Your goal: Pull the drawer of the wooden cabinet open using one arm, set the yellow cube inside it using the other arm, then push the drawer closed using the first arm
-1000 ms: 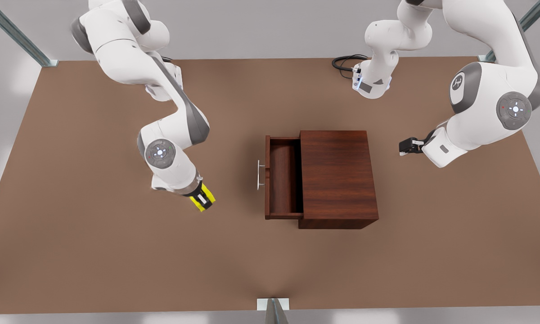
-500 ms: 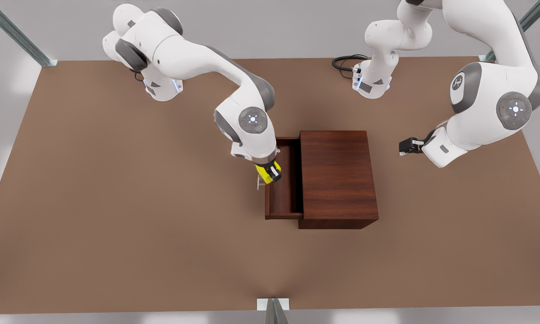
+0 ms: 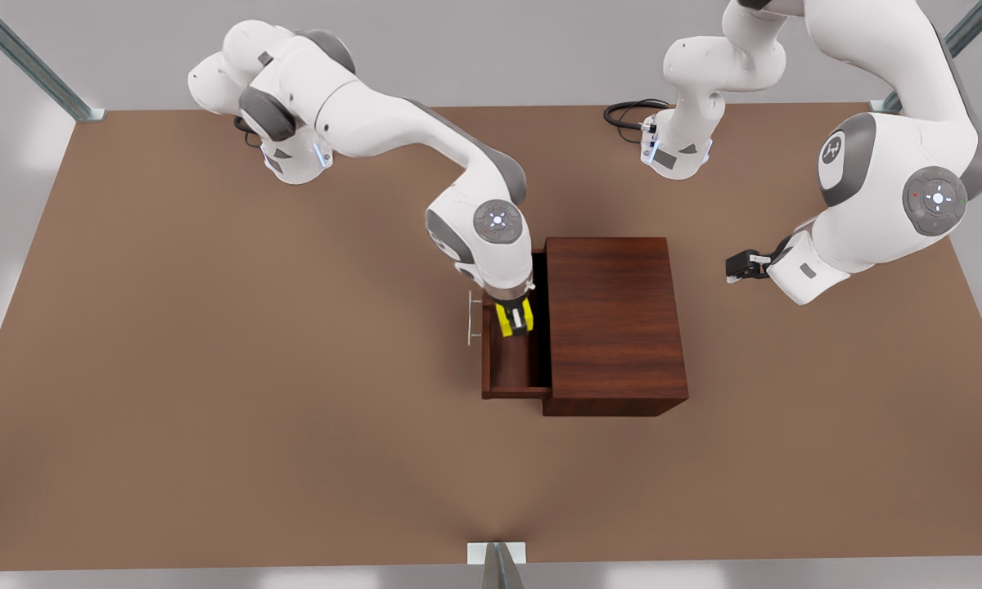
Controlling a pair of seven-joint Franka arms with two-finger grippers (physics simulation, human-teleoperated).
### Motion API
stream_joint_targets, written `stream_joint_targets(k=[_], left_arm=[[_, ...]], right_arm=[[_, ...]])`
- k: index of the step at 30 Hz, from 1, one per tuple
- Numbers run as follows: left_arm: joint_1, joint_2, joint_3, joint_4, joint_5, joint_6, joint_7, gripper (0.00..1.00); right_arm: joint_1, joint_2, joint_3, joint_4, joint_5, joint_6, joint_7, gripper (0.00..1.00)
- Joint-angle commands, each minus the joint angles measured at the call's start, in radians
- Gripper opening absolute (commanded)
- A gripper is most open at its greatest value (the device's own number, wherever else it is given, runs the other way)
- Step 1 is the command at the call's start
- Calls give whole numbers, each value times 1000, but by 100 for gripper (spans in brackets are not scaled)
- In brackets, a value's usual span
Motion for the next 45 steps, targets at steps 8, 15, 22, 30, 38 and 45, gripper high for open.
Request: stream_joint_targets(k=[8, 15, 22, 30, 38, 45], left_arm=[[-256, 10, -6, 6, 112, 25, -215, 100], [-361, 40, -6, 13, 89, 67, -445, 100], [-703, 563, 5, 532, 171, 341, -1291, 100], [-821, 654, 11, 547, 296, 469, -1453, 100], [-839, 760, 28, 545, 347, 596, -1479, 100], [-842, 795, 45, 545, 353, 663, -1479, 100]], right_arm=[[6, 7, -8, 9, 5, -6, 320, 100], [-679, -288, 71, 1, 5, -580, -807, 100], [-1006, -657, 120, -746, -126, -98, -2270, 100], [-1021, -615, 125, -450, 2, -319, -2243, 100], [-782, -578, -100, -439, 20, -293, -2238, 100], [-781, -564, -90, -437, 35, -292, -2243, 100]])
